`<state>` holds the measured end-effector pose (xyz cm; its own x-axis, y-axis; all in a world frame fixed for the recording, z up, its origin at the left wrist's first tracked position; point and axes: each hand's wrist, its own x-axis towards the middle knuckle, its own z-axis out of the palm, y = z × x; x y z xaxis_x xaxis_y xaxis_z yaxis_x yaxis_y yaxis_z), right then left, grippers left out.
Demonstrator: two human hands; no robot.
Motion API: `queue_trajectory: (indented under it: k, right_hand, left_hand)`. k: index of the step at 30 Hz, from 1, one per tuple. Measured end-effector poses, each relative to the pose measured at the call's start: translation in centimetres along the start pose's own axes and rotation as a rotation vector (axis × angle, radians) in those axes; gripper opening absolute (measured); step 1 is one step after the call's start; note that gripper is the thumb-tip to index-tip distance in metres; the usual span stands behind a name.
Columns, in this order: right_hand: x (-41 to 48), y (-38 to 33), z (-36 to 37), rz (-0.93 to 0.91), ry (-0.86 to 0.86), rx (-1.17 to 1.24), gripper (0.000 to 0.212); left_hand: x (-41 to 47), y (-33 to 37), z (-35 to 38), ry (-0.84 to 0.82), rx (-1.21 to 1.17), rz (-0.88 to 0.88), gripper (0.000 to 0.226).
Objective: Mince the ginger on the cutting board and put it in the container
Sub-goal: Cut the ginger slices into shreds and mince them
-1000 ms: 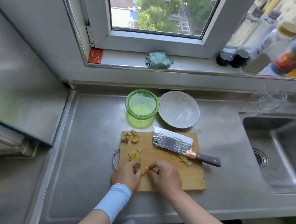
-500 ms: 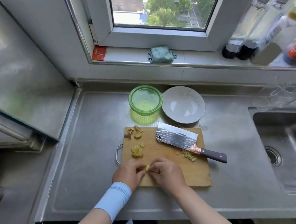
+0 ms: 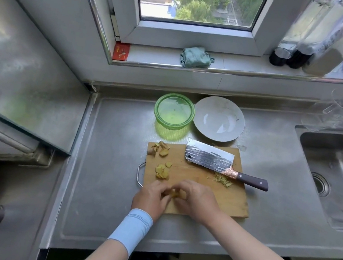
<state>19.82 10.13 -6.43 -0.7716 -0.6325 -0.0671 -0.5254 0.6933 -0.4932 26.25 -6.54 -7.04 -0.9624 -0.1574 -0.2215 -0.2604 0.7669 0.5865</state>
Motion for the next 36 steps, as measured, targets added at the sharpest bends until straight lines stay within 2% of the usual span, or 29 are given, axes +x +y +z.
queue_trajectory:
  k: [3, 8, 12, 16, 18, 20, 22, 23, 29, 33, 36]
  right_hand:
    - [0.2, 0.1, 0.1, 0.011, -0.001, 0.02, 0.021]
    - [0.5, 0.3, -1.1, 0.338, -0.031, 0.283, 0.018]
    - [0.5, 0.2, -1.1, 0.418, -0.166, 0.422, 0.019]
    - [0.9, 0.3, -0.7, 0.515, -0.078, 0.454, 0.008]
    - [0.8, 0.1, -0.8, 0.469, 0.013, 0.422, 0.007]
    - [0.3, 0.2, -0.7, 0.293, 0.096, 0.377, 0.009]
    - [-0.7, 0.5, -0.2, 0.117, 0.095, 0.304, 0.011]
    - [-1.1, 0.6, 0.2, 0.085, 0.074, 0.26, 0.012]
    - [-1.3, 0.4, 1.1, 0.145, 0.078, 0.274, 0.021]
    - [-1.0, 0.0, 0.7, 0.227, 0.093, 0.288, 0.018]
    - [-0.9, 0.0, 0.9, 0.207, 0.06, 0.252, 0.012]
  left_hand:
    - [0.0, 0.0, -0.2, -0.003, 0.013, 0.0, 0.018]
    - [0.3, 0.0, -0.1, -0.018, 0.059, -0.01, 0.021]
    - [0.7, 0.1, 0.0, -0.027, 0.04, 0.034, 0.031]
    - [0.8, -0.4, -0.3, -0.091, 0.015, 0.075, 0.025]
    - [0.8, -0.2, -0.2, -0.064, -0.003, 0.064, 0.02]
    - [0.8, 0.1, -0.1, -0.03, -0.015, 0.042, 0.018]
    - [0.7, 0.2, 0.0, -0.012, -0.02, 0.024, 0.017]
    - [0.7, 0.3, 0.1, -0.008, -0.02, 0.019, 0.016]
    - [0.6, 0.4, 0.0, -0.002, -0.028, -0.01, 0.017]
    - [0.6, 0.3, -0.1, -0.031, -0.054, -0.014, 0.018]
    - [0.6, 0.2, -0.1, -0.023, -0.055, -0.012, 0.018]
